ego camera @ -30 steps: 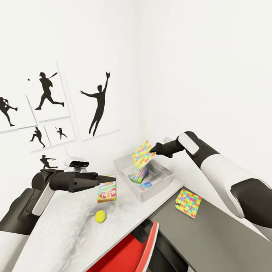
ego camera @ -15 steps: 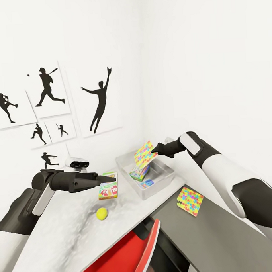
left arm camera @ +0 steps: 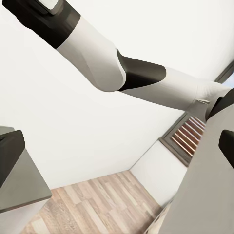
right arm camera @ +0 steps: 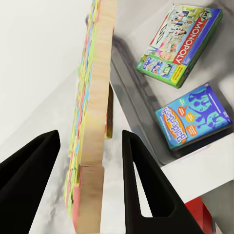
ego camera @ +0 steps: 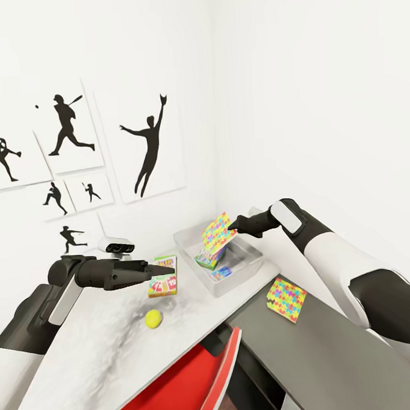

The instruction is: Put all the toys in the child's room - the three board games (two on the bed and one on the table), the two jigsaw puzzles on the table, and the tennis ball on the table - inside the toy box on the table in the child's room.

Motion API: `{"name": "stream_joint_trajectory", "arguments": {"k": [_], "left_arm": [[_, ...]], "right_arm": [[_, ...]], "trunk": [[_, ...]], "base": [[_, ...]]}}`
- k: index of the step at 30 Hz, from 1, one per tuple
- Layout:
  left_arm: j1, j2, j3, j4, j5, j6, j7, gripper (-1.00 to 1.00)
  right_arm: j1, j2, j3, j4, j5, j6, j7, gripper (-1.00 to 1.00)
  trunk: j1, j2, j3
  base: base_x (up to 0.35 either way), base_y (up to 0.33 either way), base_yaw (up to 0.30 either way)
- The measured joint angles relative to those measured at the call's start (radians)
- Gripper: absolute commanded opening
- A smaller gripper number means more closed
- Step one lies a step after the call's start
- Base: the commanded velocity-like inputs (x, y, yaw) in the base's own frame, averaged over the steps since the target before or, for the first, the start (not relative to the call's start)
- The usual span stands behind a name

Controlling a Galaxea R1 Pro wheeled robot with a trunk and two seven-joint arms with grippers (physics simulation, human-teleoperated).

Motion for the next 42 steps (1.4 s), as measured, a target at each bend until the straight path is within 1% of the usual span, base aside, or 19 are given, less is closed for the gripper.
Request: {"name": "stream_joint_trajectory", "arguments": {"k": [26,37,39,40,42], "left_arm": [[0.0,0.001,0.0,0.0,0.0,0.0,0.0,1.0],[0.0,0.001,0.002,0.0,0.0,0.0,0.0,1.0],[0.0,0.001,0.002,0.0,-0.001,0.0,0.0,1.0],[0.0,0.001,0.002,0.0,-0.001,0.0,0.0,1.0],[0.0,0.001,0.002,0.0,-0.001,0.0,0.0,1.0]], "right_arm": [[0.0,0.006,0.001,-0.006,-0.001,0.0,0.0,-1.0],[0.0,0.002,0.005,-0.006,0.001,0.0,0.0,-1.0],[0.0,0.003,0.006,-0.006,0.005,0.0,-0.001,-1.0],[0.0,0.004,0.006,-0.006,0.019,0.0,-0.001,-1.0],[0.0,0.007,0.005,-0.006,0.066,0.0,-0.001,-1.0]], "trunk": [[0.0,0.0,-0.043],[0.0,0.0,-0.061],[0.0,0.0,-0.064],[0.0,0.0,-0.066],[0.0,0.0,-0.069]], "base": [[0.0,0.0,0.0],[0.0,0.0,0.0],[0.0,0.0,0.0],[0.0,0.0,0.0],[0.0,0.0,0.0]]}}
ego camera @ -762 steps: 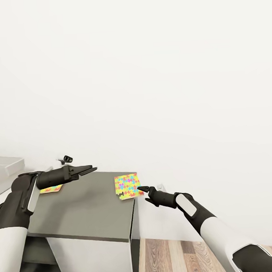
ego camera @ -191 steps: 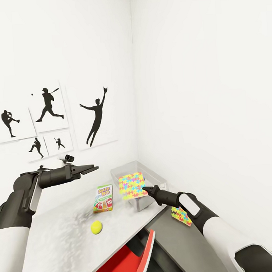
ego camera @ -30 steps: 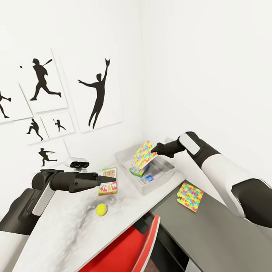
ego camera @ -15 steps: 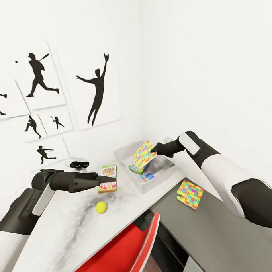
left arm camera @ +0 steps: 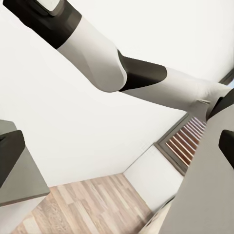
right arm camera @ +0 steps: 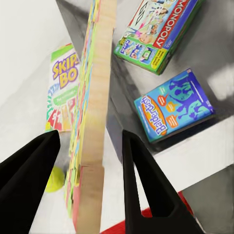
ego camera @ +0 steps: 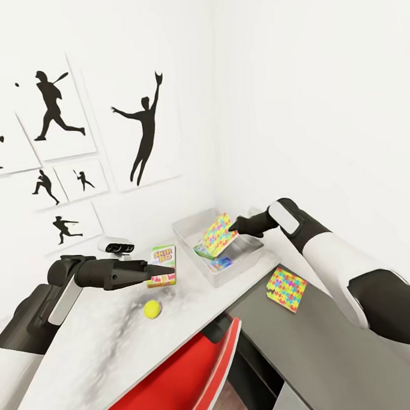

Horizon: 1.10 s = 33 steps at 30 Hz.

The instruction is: Put all the toys in the child's room - the three board games (two on the bed and one on the table), the two jigsaw puzzles on the table, and the tennis ball on the table - inside the toy box on the table in the child's room.

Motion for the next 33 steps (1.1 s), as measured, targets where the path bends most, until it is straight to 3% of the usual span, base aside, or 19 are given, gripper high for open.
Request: {"name": "stream_joint_trajectory", "arguments": {"k": [5,8,33], "left_arm": [[0.0,-0.001,-0.001,0.0,0.0,0.0,0.0,1.0],[0.0,0.0,-0.001,0.0,0.0,0.0,0.0,1.0],[0.0,0.0,-0.002,0.0,0.0,0.0,0.0,1.0]], "right_arm": [[0.0,0.005,-0.005,-0.001,0.102,0.0,0.001,-1.0],[0.0,0.006,-0.006,-0.001,0.116,-0.001,0.001,-1.0],[-0.001,0.007,-0.008,-0.064,0.124,-0.006,0.001,-1.0]], "trunk": [[0.0,0.0,-0.008],[0.0,0.0,-0.013],[0.0,0.0,-0.054]], "base": [[0.0,0.0,0.0],[0.0,0.0,0.0],[0.0,0.0,0.0]]}}
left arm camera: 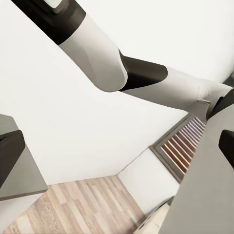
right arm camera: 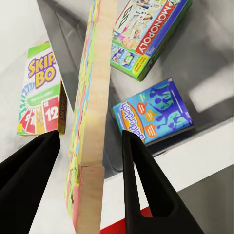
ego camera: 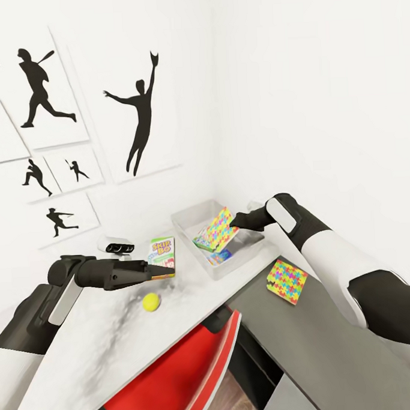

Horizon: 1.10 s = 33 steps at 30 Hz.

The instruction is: Put all the toys in the child's room - the three board games (two on the bed and one on the table), the two jigsaw puzzles on the table, and the tennis ball on the table - inside the toy box on the table in the child's room.

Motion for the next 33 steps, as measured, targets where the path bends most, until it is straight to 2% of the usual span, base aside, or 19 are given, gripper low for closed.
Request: {"name": "stream_joint_trajectory", "arguments": {"k": [14,22,33], "left_arm": [[0.0,0.0,0.0,0.0,0.0,0.0,0.0,1.0],[0.0,-0.001,-0.001,0.0,0.0,0.0,0.0,1.0],[0.0,-0.001,-0.002,0.0,0.0,0.0,0.0,1.0]], "right_arm": [[0.0,-0.007,-0.001,0.0,-0.002,0.001,0.005,-1.0],[0.0,-0.016,0.0,-0.004,-0.013,0.0,0.094,-1.0],[0.0,-0.019,0.0,-0.05,-0.013,0.002,0.107,-1.0]], "trunk": [[0.0,0.0,-0.023],[0.0,0.0,-0.036],[0.0,0.0,-0.054]], "base": [[0.0,0.0,0.0],[0.0,0.0,0.0],[0.0,0.0,0.0]]}}
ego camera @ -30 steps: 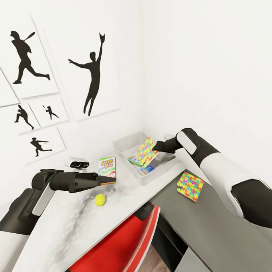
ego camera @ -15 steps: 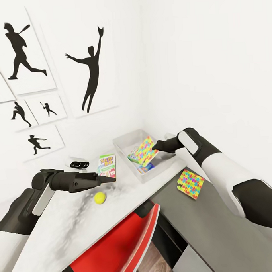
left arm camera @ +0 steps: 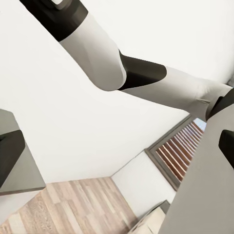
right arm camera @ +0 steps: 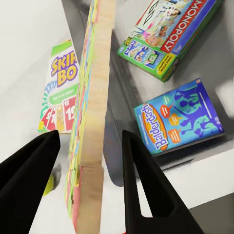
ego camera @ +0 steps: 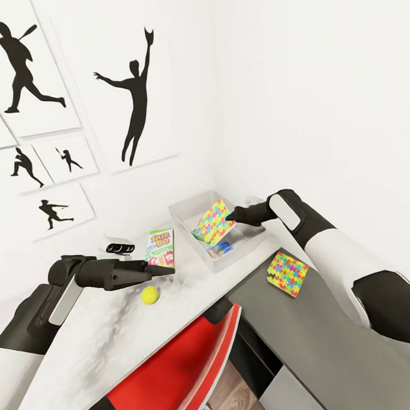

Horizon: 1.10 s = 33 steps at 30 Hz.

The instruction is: Put all the toys in the child's room - the three board games (two on the bed and one on the table), the two jigsaw puzzles on the table, and the tennis ball on the table - inside the toy box on the table in the child's room.

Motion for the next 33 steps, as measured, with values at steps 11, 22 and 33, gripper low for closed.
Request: {"name": "stream_joint_trajectory", "arguments": {"k": [11,22,33], "left_arm": [[0.0,0.0,0.0,0.0,0.0,0.0,0.0,1.0],[0.0,0.001,0.001,0.0,0.0,0.0,0.0,1.0],[-0.007,-0.026,0.022,-0.047,0.002,-0.011,0.023,1.0]], "right_arm": [[0.0,0.0,0.0,-0.001,0.0,0.0,0.0,-1.0],[0.0,-0.002,-0.002,-0.012,0.0,0.0,0.0,-1.0],[-0.022,-0.005,-0.056,-0.035,-0.005,-0.019,-0.001,-1.0]], "trunk": [[0.0,0.0,-0.018],[0.0,0.0,-0.027],[0.0,0.0,-0.027]], "base": [[0.0,0.0,0.0],[0.0,0.0,0.0],[0.0,0.0,0.0]]}}
